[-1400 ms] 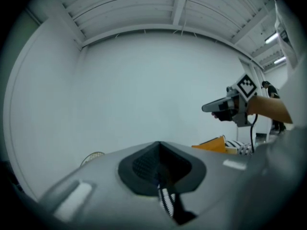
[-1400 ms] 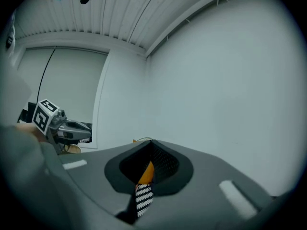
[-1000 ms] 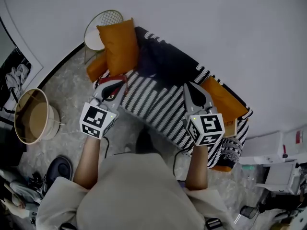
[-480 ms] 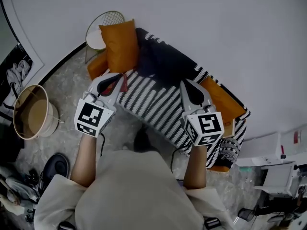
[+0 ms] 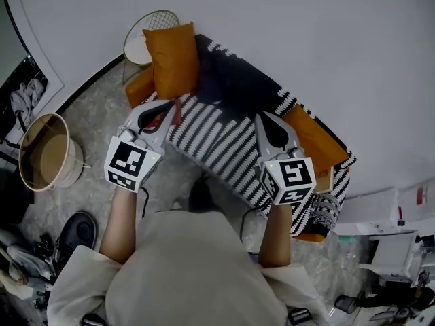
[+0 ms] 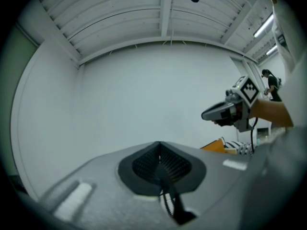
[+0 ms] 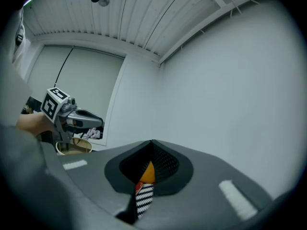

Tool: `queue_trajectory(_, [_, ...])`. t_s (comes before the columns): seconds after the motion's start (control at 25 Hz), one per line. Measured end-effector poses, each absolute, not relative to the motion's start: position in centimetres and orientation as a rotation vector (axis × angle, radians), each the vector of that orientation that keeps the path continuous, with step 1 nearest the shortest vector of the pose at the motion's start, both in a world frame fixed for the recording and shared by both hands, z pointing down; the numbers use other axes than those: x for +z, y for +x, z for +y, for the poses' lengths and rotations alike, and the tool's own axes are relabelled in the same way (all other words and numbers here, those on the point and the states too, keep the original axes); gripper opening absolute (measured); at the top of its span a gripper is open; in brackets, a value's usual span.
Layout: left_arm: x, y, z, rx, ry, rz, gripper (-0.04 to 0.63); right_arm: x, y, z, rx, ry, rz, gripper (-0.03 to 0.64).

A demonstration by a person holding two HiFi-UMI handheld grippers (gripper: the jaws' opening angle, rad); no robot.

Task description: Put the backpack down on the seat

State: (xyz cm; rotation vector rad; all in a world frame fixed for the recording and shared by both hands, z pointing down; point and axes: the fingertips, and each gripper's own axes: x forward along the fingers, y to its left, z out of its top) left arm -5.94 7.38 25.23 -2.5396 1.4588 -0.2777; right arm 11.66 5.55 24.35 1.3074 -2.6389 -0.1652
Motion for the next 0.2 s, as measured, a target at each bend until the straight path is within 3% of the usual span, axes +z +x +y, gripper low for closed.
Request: queue_trajectory(0.2, [25.26, -6.13, 8.28, -0.280, -2.552, 1.453, 0.005, 24.58, 10.96, 6.30, -0.156, 1.295, -2.632, 0.006])
